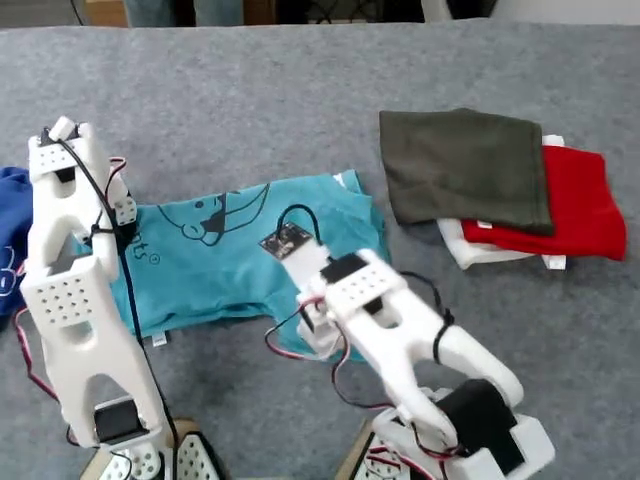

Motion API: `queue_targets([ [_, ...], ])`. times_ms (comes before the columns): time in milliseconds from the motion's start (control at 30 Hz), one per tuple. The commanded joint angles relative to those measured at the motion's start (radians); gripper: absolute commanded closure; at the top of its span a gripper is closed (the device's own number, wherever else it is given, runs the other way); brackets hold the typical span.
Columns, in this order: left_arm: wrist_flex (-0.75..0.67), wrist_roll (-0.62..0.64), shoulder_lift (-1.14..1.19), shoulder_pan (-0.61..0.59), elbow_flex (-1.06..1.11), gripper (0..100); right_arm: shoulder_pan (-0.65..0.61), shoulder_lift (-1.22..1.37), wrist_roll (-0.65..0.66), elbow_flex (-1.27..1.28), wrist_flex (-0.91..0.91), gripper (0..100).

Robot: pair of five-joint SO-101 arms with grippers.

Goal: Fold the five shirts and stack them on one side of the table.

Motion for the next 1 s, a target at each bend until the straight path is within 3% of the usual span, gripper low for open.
queue_targets([
  [0,0.048,0.003,0.012,0.007,-0.096,97,0.124,-0.022,0.061,-0.236,0.100,98.5],
  [200,0.140,0.003,0.023,-0.002,-0.214,97,0.212,0.099,0.068,-0.653,0.133,98.5],
  [567,0.137,0.003,0.025,-0.012,-0.048,97,0.301,0.835,0.061,-1.308,0.149,98.5],
  [700,0.135,0.000,0.025,-0.073,0.004,97,0.365,1.056,0.061,-1.543,0.232,98.5],
  [967,0.074,-0.153,0.012,-0.133,0.084,97,0.388,1.307,0.068,-2.034,0.477,98.5],
])
